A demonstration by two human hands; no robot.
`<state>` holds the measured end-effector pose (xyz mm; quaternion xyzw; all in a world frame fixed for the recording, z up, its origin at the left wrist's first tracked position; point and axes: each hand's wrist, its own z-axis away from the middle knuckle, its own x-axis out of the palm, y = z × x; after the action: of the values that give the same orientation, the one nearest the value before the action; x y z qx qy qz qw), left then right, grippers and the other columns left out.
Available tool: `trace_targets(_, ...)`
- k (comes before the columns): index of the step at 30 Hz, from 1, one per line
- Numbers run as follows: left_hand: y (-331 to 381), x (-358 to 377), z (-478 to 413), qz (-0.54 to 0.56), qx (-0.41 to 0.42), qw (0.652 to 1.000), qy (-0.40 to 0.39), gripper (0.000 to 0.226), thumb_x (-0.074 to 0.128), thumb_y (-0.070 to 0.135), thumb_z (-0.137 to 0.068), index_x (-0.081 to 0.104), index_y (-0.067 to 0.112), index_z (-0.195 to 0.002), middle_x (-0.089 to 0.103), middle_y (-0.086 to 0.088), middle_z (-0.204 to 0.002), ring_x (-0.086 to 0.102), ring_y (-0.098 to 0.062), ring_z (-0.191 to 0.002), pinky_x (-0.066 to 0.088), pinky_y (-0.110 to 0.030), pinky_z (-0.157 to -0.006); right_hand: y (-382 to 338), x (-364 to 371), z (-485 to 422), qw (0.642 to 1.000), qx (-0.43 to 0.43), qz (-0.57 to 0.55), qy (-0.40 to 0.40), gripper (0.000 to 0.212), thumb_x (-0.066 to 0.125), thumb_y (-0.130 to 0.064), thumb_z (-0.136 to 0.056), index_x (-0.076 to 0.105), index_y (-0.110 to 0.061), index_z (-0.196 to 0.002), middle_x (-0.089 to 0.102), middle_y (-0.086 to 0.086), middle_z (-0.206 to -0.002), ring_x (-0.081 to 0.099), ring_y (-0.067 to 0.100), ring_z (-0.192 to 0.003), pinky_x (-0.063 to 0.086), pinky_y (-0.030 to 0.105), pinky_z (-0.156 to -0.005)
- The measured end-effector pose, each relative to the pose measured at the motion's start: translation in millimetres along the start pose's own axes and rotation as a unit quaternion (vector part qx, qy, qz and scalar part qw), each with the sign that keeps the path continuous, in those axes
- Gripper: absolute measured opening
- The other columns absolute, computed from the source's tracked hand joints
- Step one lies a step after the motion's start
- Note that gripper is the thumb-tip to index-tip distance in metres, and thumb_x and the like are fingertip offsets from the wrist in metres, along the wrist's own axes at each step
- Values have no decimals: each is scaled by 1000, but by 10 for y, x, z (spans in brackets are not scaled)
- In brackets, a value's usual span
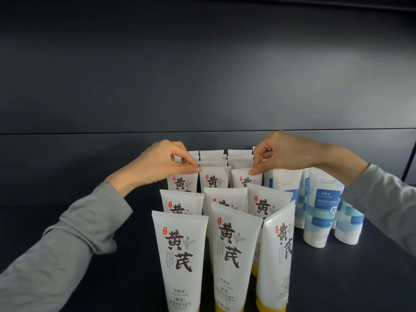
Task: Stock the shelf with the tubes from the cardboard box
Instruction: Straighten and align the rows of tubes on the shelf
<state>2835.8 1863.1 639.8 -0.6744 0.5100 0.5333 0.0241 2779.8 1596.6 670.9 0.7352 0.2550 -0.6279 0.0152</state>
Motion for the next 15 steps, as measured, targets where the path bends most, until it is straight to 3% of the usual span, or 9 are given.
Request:
trace_targets(10,-2,44,2,3,0,1000,8,20,65,43,-67,71,28,-78,56,9,-76,50,10,-56,36,-7,-53,29,64,-34,999,14,-1,43,18,77,-35,-74,72,-19,-68,71,12,-77,62,34,-82,49,50,-89)
trace_targets(12,-7,50,5,2,-2,1000,10,14,67,39,-71,71,28,-78,56,10,-77,50,10,-56,36,-6,-53,54,72,-28,998,21,-4,51,16,78,-35,-73,72,-22,-65,72,5,-75,63,24,-80,52,43,-87)
trace_targets(15,-12,63,5,1,-3,1000,15,7,68,32,-75,71,27,-78,56,8,-79,50,12,-56,36,-6,-51,77,68,-1,998,31,-11,58,17,78,-36,-72,69,-28,-60,69,-9,-68,58,7,-70,49,21,-75)
